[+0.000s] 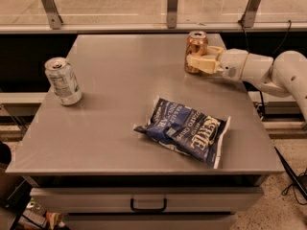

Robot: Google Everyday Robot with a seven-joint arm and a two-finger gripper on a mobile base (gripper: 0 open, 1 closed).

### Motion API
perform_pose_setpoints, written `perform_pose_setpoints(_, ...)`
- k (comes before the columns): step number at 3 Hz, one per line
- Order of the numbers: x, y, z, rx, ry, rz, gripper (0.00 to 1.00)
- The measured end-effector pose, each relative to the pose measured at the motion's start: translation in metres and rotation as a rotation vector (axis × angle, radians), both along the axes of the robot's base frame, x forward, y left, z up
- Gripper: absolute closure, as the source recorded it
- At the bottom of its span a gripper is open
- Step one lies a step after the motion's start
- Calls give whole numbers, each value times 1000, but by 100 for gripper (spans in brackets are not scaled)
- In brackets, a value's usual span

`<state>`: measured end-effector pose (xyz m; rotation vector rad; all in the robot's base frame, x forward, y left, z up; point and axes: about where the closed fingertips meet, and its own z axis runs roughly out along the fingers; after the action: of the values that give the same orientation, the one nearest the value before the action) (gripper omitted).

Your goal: Place orange can upright

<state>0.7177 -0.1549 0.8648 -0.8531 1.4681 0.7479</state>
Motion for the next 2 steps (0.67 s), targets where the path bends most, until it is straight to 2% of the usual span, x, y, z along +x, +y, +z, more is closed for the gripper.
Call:
perform_pose_setpoints(1,0,0,0,0,0,0,84)
perform_pose_setpoints(2,0,0,0,0,0,0,60)
